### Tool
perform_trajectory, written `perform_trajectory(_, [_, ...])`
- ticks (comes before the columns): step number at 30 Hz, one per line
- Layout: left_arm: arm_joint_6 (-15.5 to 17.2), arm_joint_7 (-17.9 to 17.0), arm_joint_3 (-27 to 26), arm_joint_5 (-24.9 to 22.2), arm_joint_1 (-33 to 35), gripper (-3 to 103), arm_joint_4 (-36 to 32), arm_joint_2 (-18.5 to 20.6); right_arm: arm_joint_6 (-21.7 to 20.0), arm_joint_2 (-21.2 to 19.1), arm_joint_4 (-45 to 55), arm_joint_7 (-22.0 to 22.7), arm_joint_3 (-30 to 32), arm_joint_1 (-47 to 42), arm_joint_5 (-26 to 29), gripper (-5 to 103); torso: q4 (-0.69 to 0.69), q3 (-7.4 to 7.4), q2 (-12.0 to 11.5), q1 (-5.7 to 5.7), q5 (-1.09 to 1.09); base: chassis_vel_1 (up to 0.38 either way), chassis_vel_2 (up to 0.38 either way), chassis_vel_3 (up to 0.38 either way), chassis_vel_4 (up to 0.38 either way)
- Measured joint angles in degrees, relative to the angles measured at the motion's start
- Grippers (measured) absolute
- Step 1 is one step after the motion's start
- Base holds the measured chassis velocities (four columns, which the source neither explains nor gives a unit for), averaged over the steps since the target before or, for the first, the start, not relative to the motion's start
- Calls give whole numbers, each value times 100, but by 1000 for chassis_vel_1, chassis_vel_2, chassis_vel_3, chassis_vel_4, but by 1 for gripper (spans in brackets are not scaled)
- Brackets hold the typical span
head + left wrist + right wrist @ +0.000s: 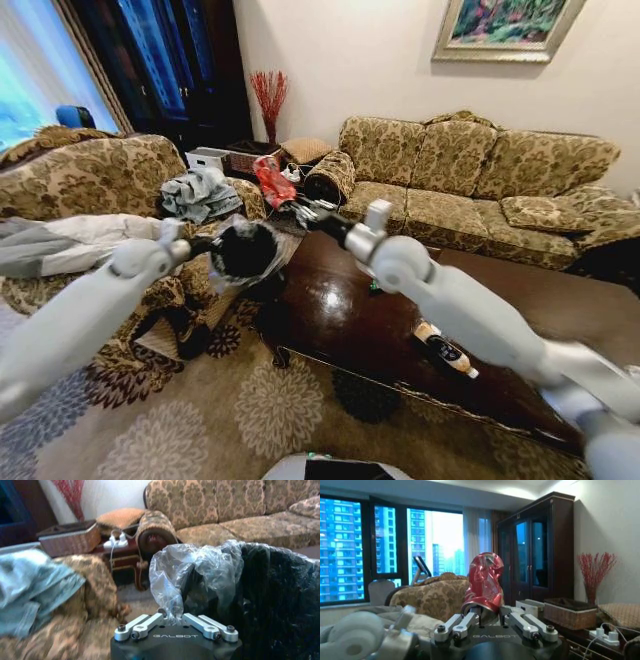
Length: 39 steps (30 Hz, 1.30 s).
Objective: Move to the front of the table and place the trash on the table into the trash bin.
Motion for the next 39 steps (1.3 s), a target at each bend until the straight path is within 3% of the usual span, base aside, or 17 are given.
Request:
perform_trajectory(2, [2, 41, 302, 44, -424, 2, 360, -328, -31, 123, -296, 6, -107, 101, -114, 21, -5, 0, 0, 1, 1, 0, 0, 0, 0])
perform_trajectory(5, [36, 65, 374, 52, -537, 2, 438, -414, -78, 117, -339, 7, -153, 101, -164, 21, -8, 1, 0, 1, -4, 0, 0, 0, 0])
perform_trajectory(14, [219, 212, 355, 101, -612, 2, 316, -192, -353, 127, -285, 339, -427, -65, -613, 19, 1, -3, 0, -4, -3, 0, 0, 0, 0])
perform_trajectory(17, [245, 220, 298, 107, -535, 2, 230, -127, -410, 208, -346, 399, -547, -59, -703, 28, 1, -3, 0, -3, -3, 0, 0, 0, 0])
perform_trajectory(23, [289, 229, 179, 84, -412, 2, 16, -93, -378, 733, -553, 1089, -792, 142, -702, 56, 0, -2, 0, -3, -3, 0, 0, 0, 0])
perform_trajectory(27, [325, 227, 126, 76, -371, 2, -56, -96, -381, 792, -604, 1178, -803, 263, -665, 66, 1, -3, 1, -3, -4, 0, 0, 0, 0])
perform_trajectory(29, [353, 239, 54, 50, -280, 2, -152, -66, -381, 770, -618, 1258, -772, 317, -604, 78, -1, -3, 1, -3, -4, 0, 0, 0, 0])
perform_trajectory(31, [354, 250, 33, 48, -249, 2, -172, -52, -381, 749, -610, 1287, -737, 319, -584, 78, -1, -2, 1, -2, -2, 0, 0, 0, 0])
perform_trajectory(34, [359, 288, -51, 48, -123, 2, -218, 1, -375, 584, -461, 1385, -491, 310, -506, 94, -1, -2, 1, -2, -1, 0, 0, 0, 0])
perform_trajectory(36, [360, 294, -69, 48, -94, 2, -227, 6, -375, 555, -409, 1406, -444, 306, -482, 94, -1, -2, 1, -2, -1, 0, 0, 0, 0])
perform_trajectory(37, [360, 301, -116, 49, -13, 2, -244, 12, -378, 407, -138, 1488, -285, 295, -335, 99, -1, -2, 1, -2, -2, 0, 0, 0, 0])
perform_trajectory(39, [360, 305, -177, 58, 90, 2, -262, 8, -423, 197, 188, 1600, -59, 268, -107, 100, 0, -3, 1, -2, -4, 0, 0, 0, 0])
